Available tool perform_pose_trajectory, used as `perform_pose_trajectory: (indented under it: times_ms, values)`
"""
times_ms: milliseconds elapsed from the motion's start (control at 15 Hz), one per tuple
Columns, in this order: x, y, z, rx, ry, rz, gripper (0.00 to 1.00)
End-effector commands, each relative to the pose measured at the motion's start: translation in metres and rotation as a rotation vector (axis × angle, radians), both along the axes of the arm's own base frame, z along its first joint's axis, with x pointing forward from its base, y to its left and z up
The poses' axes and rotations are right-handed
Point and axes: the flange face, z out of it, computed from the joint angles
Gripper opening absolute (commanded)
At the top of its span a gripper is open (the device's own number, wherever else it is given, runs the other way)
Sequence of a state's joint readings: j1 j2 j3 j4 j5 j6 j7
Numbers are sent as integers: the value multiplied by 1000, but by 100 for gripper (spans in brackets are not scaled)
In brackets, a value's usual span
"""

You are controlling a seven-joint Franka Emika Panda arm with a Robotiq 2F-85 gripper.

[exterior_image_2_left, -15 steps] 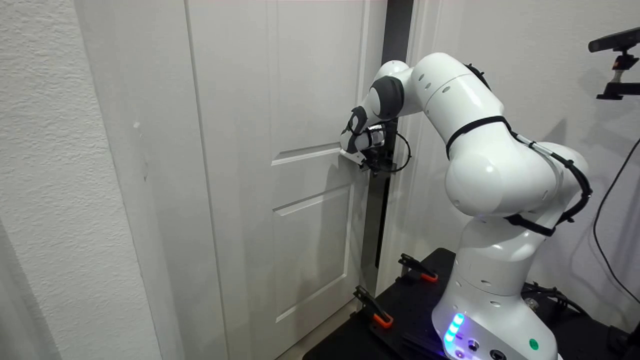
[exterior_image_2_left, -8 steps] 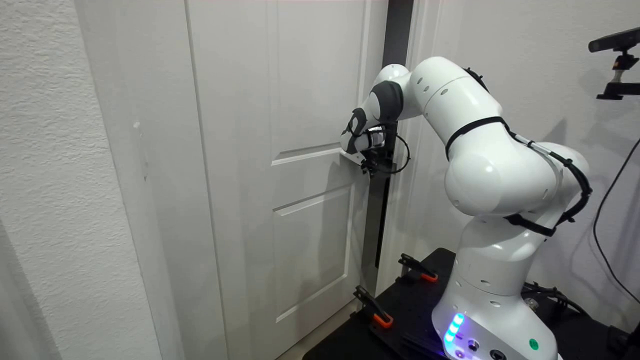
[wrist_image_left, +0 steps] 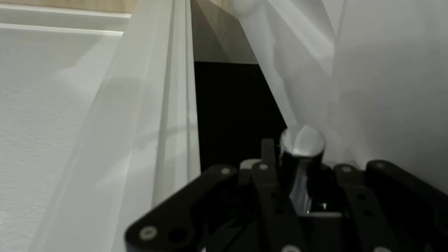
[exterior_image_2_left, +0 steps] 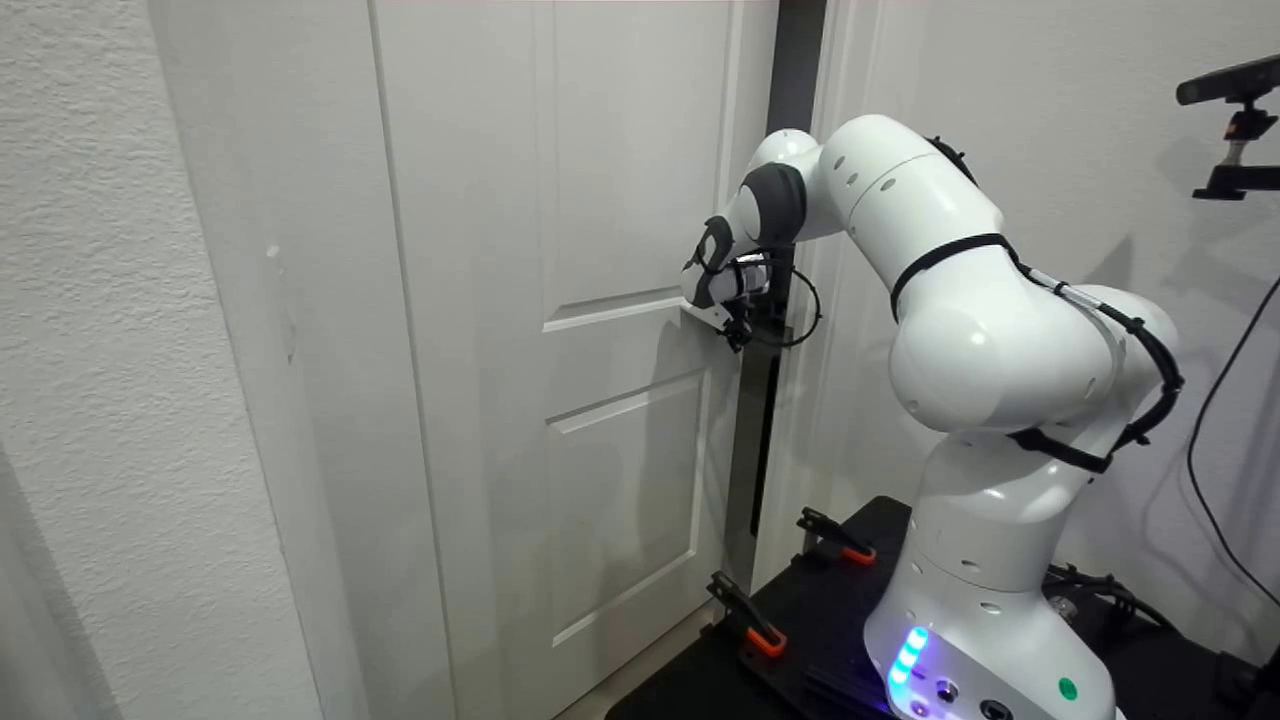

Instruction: Close the door

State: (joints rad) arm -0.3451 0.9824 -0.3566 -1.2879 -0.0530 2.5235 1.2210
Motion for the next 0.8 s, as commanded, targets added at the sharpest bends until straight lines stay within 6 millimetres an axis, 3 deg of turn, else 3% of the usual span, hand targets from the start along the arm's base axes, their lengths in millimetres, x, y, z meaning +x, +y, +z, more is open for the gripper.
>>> perform_pose_trajectory:
  times_ms: [0, 400, 733]
  values:
    - [1, 3, 10, -9, 18, -38, 2]
    - [-8, 13, 18, -8, 28, -44, 2]
    - [-27, 29, 24, -10, 61, -64, 2]
